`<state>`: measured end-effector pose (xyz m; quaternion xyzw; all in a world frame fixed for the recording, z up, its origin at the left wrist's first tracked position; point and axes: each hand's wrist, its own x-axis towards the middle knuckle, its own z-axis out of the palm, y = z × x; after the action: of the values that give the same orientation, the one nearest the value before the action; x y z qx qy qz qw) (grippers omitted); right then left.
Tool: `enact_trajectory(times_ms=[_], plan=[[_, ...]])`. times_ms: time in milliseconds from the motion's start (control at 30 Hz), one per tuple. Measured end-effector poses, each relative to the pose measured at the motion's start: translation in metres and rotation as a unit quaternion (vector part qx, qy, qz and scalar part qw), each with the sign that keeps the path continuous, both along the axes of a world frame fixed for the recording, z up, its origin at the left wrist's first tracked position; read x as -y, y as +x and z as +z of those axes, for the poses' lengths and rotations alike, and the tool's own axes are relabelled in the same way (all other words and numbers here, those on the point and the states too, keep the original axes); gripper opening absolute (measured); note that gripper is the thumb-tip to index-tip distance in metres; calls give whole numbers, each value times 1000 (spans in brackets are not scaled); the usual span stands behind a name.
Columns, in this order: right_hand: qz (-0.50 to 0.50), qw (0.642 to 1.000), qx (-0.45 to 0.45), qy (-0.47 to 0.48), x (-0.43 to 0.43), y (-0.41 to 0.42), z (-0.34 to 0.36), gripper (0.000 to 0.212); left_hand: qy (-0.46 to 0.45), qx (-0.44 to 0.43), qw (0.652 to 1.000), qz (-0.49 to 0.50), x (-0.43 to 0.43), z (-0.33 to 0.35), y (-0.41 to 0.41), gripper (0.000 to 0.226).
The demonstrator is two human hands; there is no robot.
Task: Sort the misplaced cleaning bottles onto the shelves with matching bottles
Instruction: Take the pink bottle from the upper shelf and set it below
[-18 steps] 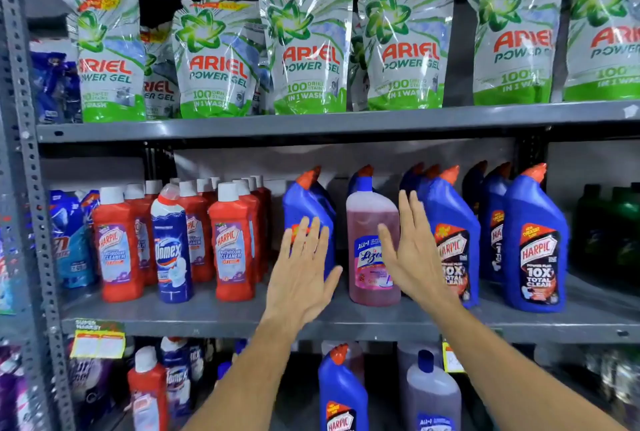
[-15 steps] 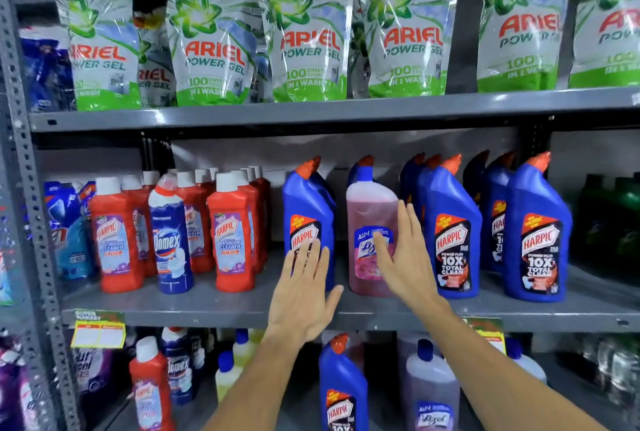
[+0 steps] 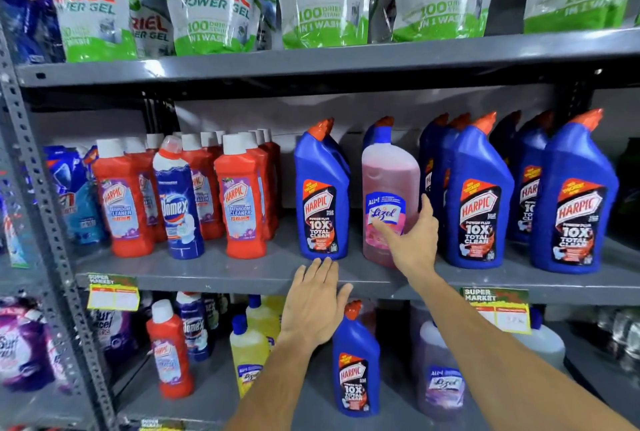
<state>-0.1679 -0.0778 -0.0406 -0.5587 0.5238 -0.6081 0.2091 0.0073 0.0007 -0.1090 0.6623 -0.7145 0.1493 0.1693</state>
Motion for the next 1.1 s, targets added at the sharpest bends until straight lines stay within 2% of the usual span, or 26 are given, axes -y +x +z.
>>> enact_trajectory(times_ms=[233, 400, 567, 700, 867, 1000, 1100], plan=[[17, 1000, -3, 23, 0, 3, 9, 79, -16, -6, 1000, -11, 1, -2, 1, 63], [-11, 999, 32, -6, -13, 6, 8, 77, -27, -11, 1000, -8, 0, -1, -1, 61], [-18, 990, 122, -73, -39, 5, 1, 72, -38, -2, 999, -6, -1, -1, -2, 59], [-5, 977, 188, -105, -73, -2, -5, 80, -43, -3, 999, -10, -2, 0, -3, 59], [-6, 968, 215, -128, -116, -5, -27, 84, -84, -6, 996, -30, -2, -3, -1, 64], [-4, 965, 227, -128, -142, -8, -63, 78, -147, -1, 988, -55, -9, -31, -1, 69], [-14, 968, 224, -111, -152, -12, -102, 80, -143, -20, 988, -63, -22, -76, -2, 70]])
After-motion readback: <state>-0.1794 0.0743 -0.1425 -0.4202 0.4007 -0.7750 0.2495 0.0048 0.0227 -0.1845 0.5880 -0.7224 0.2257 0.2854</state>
